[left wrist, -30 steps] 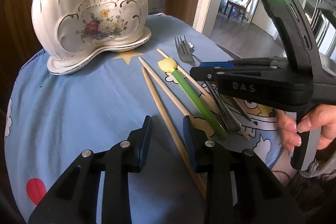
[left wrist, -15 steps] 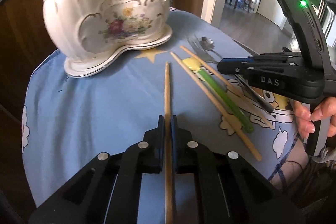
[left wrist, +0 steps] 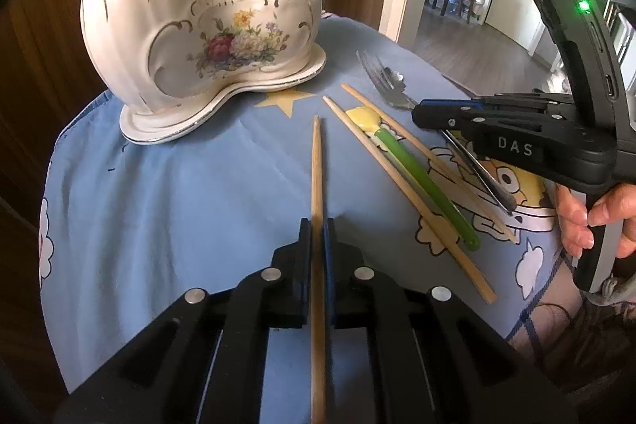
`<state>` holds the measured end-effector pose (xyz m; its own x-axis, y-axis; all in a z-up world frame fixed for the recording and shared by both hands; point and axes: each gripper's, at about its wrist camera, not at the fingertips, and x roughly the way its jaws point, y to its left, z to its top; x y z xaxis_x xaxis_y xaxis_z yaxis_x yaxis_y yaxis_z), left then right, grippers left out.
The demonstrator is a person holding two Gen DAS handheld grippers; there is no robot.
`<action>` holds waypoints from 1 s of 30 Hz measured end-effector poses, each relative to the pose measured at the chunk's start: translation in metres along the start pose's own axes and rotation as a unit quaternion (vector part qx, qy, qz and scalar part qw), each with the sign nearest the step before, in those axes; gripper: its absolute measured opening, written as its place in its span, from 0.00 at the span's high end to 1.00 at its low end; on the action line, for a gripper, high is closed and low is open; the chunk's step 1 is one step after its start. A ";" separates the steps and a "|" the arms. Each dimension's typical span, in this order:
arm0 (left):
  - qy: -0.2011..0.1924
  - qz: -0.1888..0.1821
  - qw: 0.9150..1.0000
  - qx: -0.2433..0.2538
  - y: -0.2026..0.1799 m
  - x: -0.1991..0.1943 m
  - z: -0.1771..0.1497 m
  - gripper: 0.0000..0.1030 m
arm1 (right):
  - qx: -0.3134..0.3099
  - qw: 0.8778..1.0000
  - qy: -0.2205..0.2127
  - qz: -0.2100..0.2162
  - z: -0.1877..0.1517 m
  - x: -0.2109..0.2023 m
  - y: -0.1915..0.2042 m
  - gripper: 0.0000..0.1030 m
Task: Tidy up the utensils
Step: 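Grasp a third wooden chopstick with the left tool while the right tool grasps a silver fork, then lower the chopstick into the large cup with left while right lowers silver fork into small cup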
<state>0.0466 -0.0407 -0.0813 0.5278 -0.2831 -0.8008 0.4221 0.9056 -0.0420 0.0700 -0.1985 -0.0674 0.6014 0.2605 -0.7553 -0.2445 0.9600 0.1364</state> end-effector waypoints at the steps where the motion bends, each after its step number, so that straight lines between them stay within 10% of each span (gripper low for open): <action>1: -0.006 0.000 1.000 0.002 0.000 -0.004 0.000 0.94 | 0.000 1.000 -0.013 0.002 0.001 -0.007 -0.001 0.94; 19: -0.102 0.006 0.995 0.005 0.008 -0.057 0.008 0.94 | -0.037 0.985 -0.166 0.008 0.012 -0.081 0.011 0.94; 30: -0.233 0.015 0.972 -0.005 0.028 -0.111 0.043 0.94 | -0.044 0.970 -0.234 0.046 0.060 -0.117 0.024 0.94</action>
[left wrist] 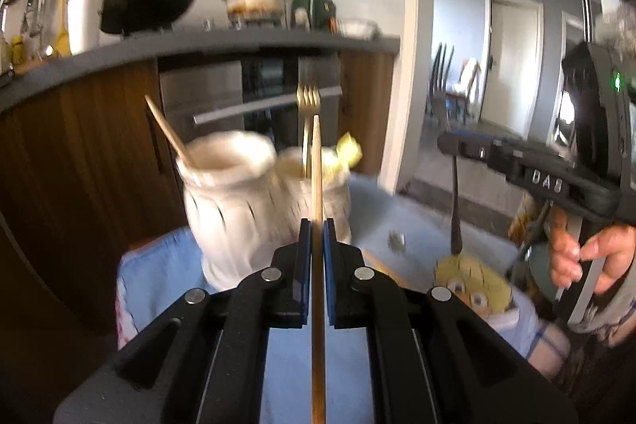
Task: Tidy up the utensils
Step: 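Lower the chopstick into the large cup with left while right lowers silver fork into small cup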
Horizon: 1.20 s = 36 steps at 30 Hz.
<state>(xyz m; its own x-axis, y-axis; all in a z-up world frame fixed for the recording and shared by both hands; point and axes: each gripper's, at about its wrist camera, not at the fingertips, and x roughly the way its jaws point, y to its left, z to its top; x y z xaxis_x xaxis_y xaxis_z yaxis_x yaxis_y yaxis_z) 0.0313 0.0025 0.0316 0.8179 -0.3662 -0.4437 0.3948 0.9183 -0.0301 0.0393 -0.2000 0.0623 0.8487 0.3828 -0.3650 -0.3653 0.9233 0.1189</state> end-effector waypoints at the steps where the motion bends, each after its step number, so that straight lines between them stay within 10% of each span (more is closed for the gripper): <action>1: -0.014 0.000 1.000 -0.004 0.005 -0.002 0.010 0.94 | -0.001 1.000 -0.005 0.003 0.006 0.002 0.001 0.94; 17: -0.118 -0.034 0.986 -0.112 0.074 0.035 0.088 0.94 | 0.033 0.996 -0.057 0.052 0.076 0.058 0.002 0.94; 36: -0.174 0.039 0.982 -0.069 0.070 0.083 0.084 0.94 | 0.045 0.997 -0.038 0.052 0.052 0.118 -0.001 0.94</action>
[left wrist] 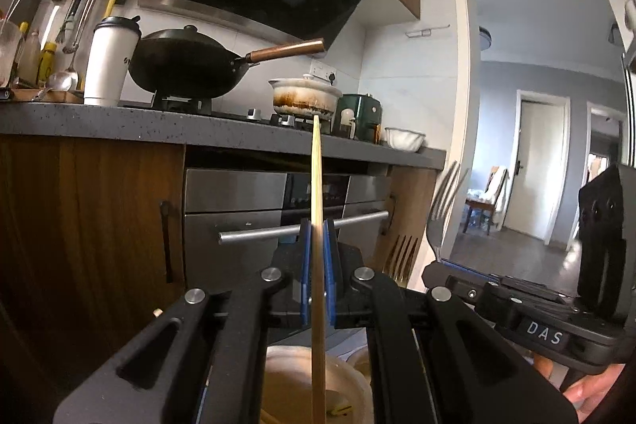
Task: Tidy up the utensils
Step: 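Lower the chopstick into the large cup with left while right lowers silver fork into small cup, then open both tools and pull them back from the holder toward the remaining utensils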
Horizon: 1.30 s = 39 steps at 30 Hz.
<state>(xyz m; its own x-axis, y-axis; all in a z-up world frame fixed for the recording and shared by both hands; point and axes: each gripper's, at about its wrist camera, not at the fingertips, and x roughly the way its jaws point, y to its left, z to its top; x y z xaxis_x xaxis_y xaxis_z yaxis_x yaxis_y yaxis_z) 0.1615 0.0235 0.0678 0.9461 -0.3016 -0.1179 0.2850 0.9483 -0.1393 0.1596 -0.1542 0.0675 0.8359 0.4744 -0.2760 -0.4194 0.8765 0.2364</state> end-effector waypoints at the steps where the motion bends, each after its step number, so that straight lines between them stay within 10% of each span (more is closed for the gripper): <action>1: 0.003 0.000 1.000 0.008 -0.002 0.001 -0.003 0.94 | -0.002 1.000 0.003 0.000 -0.002 0.001 0.000 0.94; 31: 0.085 0.014 0.996 0.021 0.005 -0.021 -0.037 0.93 | -0.004 0.997 0.071 -0.004 -0.036 0.014 -0.005 0.90; 39: 0.081 0.011 0.996 0.016 0.006 -0.033 -0.030 0.92 | 0.006 1.000 0.030 -0.004 -0.024 -0.020 -0.007 0.65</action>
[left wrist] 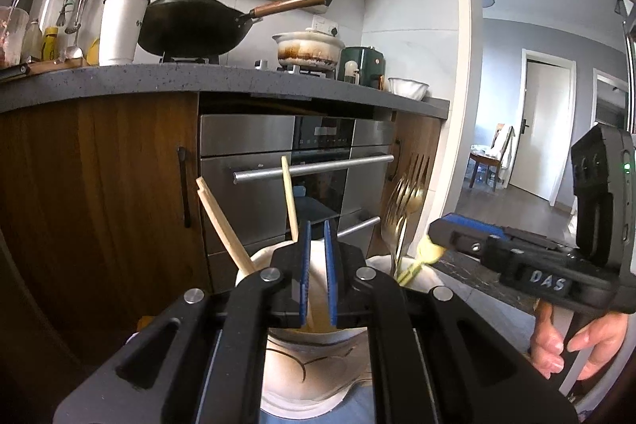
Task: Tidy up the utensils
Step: 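Open both tools and pull them back from the holder toward the remaining utensils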
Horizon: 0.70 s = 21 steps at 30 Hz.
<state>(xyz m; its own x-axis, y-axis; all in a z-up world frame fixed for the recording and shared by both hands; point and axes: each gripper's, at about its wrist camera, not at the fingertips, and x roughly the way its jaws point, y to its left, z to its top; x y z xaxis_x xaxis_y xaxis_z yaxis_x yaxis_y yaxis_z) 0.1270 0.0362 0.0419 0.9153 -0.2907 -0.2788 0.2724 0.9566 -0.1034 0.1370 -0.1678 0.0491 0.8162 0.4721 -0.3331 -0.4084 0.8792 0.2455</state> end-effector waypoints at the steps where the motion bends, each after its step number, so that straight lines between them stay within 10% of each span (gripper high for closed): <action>1: -0.001 -0.002 1.000 0.000 0.000 -0.002 0.001 0.90 | 0.003 1.000 -0.005 -0.001 0.001 -0.005 -0.001 0.62; 11: -0.030 -0.006 1.000 -0.002 -0.010 -0.042 0.013 0.46 | 0.025 0.999 -0.044 -0.021 0.000 -0.058 -0.013 0.14; 21: -0.017 -0.018 1.000 0.015 -0.029 -0.072 0.006 0.25 | 0.025 0.997 -0.009 -0.066 -0.031 -0.068 -0.015 0.08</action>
<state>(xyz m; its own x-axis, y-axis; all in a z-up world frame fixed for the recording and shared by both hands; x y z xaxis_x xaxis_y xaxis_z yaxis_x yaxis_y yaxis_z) 0.0550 0.0290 0.0706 0.9145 -0.3241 -0.2420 0.3132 0.9460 -0.0835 0.0753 -0.2115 0.0401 0.8686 0.3507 -0.3500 -0.2758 0.9291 0.2465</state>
